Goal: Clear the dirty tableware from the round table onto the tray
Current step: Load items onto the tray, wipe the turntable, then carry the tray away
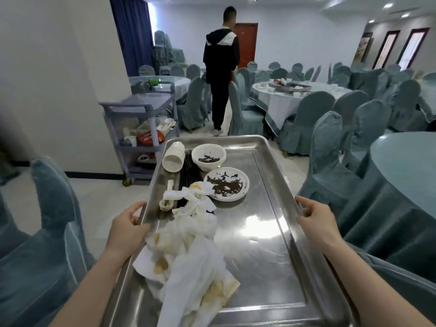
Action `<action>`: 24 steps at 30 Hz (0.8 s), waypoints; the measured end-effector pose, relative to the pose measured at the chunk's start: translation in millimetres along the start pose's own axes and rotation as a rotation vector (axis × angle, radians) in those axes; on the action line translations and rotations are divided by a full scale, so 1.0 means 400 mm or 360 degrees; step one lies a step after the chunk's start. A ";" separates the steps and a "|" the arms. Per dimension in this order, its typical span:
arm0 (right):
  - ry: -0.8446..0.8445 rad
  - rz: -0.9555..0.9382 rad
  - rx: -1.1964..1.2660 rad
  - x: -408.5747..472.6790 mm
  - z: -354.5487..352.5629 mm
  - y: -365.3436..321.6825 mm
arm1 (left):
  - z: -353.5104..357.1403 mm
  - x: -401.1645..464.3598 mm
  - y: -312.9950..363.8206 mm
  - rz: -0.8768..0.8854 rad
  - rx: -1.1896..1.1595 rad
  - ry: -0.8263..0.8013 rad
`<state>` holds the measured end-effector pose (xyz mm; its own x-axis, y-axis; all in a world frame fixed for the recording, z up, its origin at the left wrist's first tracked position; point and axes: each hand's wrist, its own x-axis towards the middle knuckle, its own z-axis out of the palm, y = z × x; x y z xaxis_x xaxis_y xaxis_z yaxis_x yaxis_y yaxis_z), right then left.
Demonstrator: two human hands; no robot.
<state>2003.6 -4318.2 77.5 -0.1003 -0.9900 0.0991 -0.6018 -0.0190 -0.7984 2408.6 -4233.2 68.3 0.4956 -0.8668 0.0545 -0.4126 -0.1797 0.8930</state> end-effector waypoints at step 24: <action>-0.0264 -0.0235 -0.0070 1.566 0.558 -0.187 | 0.420 1.355 0.066 -0.0218 -0.0126 0.0326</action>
<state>2162.8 -4968.2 66.8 0.1211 -0.9864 0.1113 -0.6346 -0.1632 -0.7554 2538.1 -4786.0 46.6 0.6905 -0.7232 0.0127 -0.2738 -0.2450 0.9300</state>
